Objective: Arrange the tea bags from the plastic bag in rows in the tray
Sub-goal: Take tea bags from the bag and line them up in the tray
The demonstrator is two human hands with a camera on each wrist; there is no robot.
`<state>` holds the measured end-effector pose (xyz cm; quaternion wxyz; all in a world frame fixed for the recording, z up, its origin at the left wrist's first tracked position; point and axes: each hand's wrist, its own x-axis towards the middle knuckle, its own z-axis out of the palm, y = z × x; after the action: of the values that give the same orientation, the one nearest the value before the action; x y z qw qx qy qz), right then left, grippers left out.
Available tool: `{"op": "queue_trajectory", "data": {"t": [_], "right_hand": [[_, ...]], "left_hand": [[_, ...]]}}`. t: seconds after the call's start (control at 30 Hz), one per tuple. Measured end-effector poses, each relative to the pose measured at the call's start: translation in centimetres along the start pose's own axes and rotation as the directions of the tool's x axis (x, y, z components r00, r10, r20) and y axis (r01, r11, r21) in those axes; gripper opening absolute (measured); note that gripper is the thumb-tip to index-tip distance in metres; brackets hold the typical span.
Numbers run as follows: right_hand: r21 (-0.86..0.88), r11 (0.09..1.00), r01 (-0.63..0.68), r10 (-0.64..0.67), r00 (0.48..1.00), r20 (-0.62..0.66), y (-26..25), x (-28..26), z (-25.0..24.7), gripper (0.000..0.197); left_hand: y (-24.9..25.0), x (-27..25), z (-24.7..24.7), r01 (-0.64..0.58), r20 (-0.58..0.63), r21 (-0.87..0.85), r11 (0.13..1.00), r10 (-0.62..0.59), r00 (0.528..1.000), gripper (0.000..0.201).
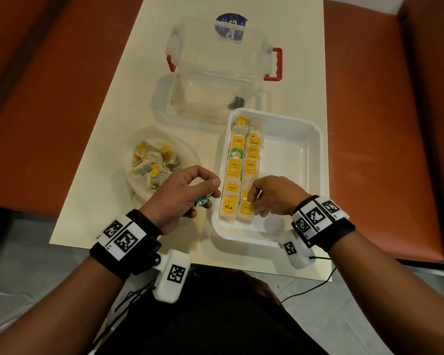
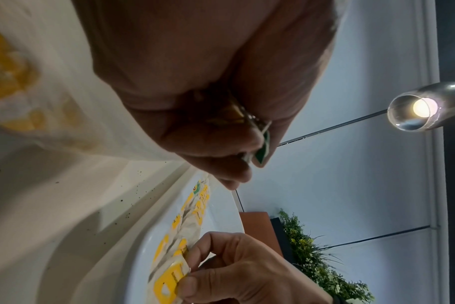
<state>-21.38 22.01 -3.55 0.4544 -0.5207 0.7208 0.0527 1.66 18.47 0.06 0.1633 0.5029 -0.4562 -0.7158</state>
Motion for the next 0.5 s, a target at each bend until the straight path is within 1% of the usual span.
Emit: {"op": "queue_trajectory", "data": {"t": [0.07, 0.2, 0.37, 0.5], "right_hand": [[-0.008, 1.0, -0.001, 0.001, 1.0, -0.006, -0.12, 0.01, 0.06, 0.011], [-0.065, 0.997, -0.033, 0.029, 0.998, -0.063, -0.15, 0.21, -0.01, 0.01], [-0.062, 0.998, -0.021, 0.018, 0.999, -0.05, -0.12, 0.24, -0.24, 0.012], [-0.077, 0.997, -0.024, 0.02, 0.998, -0.052, -0.11, 0.3, -0.31, 0.012]], "left_hand": [[-0.06, 0.08, 0.03, 0.006, 0.005, 0.001, 1.0, -0.006, 1.0, 0.007], [-0.02, 0.18, 0.18, 0.011, 0.014, 0.005, 1.0, -0.011, 1.0, 0.008], [0.21, 0.23, 0.35, 0.041, 0.045, -0.064, 0.997, -0.038, 0.998, 0.008], [0.36, 0.21, 0.39, 0.058, 0.059, -0.113, 0.992, -0.052, 0.997, 0.013]]}}
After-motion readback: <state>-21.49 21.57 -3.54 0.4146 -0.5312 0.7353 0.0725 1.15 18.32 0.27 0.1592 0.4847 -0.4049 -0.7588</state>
